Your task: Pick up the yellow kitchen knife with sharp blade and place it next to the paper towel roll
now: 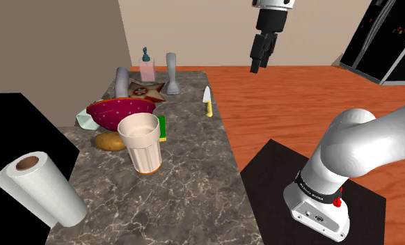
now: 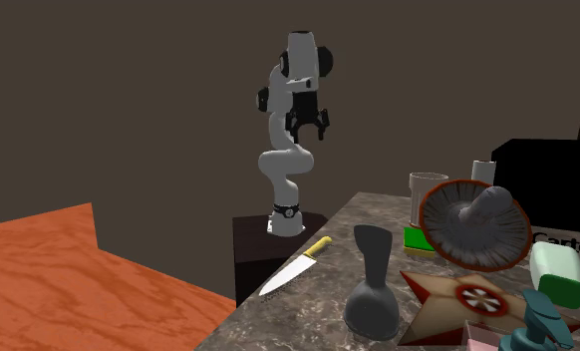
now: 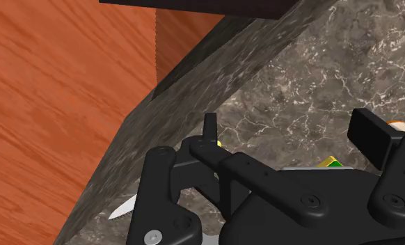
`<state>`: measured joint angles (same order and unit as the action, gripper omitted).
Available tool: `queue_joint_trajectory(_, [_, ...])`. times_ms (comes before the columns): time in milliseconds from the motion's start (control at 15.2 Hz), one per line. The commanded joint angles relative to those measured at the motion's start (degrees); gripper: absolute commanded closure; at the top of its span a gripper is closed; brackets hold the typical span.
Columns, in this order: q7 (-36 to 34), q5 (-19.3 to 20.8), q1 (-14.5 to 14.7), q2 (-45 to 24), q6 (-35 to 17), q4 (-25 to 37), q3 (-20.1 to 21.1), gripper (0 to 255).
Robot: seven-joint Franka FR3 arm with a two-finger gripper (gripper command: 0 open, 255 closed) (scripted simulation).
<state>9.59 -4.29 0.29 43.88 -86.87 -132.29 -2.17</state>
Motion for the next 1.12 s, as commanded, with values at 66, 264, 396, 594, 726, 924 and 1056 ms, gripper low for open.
queue_joint_trajectory(66, [-0.8,0.0,-0.3,-1.6,-1.8,-0.2,0.3,0])
queue_joint_trajectory(264, [-3.2,0.1,-1.1,-6.6,-6.9,-0.5,1.1,0])
queue_joint_trajectory(396, [-4.8,0.2,-1.7,-10.3,-10.2,-0.3,1.5,0])
queue_joint_trajectory(594, [-7.2,0.5,-2.5,-16.0,-14.8,0.6,2.1,0])
queue_joint_trajectory(726, [-8.9,0.8,-3.1,-19.9,-17.7,1.6,2.4,0])
queue_joint_trajectory(924, [-11.4,1.4,-3.9,-26.0,-21.5,3.5,2.6,0])
queue_joint_trajectory(1056, [-13.0,1.9,-4.4,-30.1,-23.8,5.2,2.6,0])
